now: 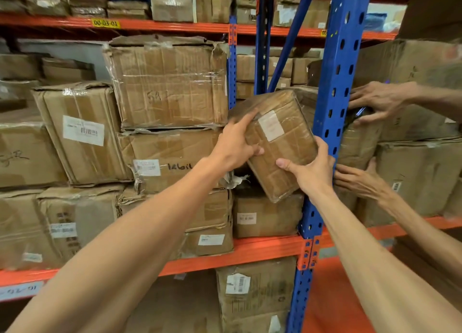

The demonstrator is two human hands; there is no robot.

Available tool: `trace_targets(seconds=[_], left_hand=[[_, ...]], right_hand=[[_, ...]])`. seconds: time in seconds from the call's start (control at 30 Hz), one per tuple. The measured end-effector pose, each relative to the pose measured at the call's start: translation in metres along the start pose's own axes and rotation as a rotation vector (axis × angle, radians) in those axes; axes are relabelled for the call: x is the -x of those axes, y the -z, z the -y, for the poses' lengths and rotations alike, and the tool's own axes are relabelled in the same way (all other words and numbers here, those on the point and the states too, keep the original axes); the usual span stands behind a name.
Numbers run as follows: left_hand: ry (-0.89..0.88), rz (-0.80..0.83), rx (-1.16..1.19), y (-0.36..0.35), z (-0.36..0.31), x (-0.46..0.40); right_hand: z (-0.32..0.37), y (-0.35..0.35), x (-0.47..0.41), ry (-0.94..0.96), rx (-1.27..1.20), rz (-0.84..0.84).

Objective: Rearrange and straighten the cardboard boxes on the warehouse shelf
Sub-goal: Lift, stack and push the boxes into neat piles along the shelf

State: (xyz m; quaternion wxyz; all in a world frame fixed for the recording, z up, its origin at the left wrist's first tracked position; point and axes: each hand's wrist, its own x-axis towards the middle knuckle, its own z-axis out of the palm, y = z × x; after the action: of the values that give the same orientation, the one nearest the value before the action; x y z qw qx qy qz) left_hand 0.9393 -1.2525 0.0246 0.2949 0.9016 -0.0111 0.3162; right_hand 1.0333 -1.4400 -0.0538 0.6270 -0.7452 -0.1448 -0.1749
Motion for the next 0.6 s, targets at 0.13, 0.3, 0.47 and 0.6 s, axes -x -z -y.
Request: trace_targets(seconds=[0.13,0.3,0.47,0.6], left_hand=[[0.035,-0.055,0.032,-0.017,0.012,0.024],[0.109,-0.052,-0.418,-0.03,0.012,0.027],[0.128,-0.066,-0.55,-0.027,0.01,0.024],[0.172,-0.063,-0.517,-0.021,0.011,0.024]], right_hand=[[-0.009,-0.003,0.01,0.048,0.045,-0.015],[-0.009,-0.007,0.011,0.066,0.109,-0.023],[-0.01,-0.008,0.016,0.076,0.144,-0.034],[-0.017,-0.004,0.015,0.095,0.115,-0.017]])
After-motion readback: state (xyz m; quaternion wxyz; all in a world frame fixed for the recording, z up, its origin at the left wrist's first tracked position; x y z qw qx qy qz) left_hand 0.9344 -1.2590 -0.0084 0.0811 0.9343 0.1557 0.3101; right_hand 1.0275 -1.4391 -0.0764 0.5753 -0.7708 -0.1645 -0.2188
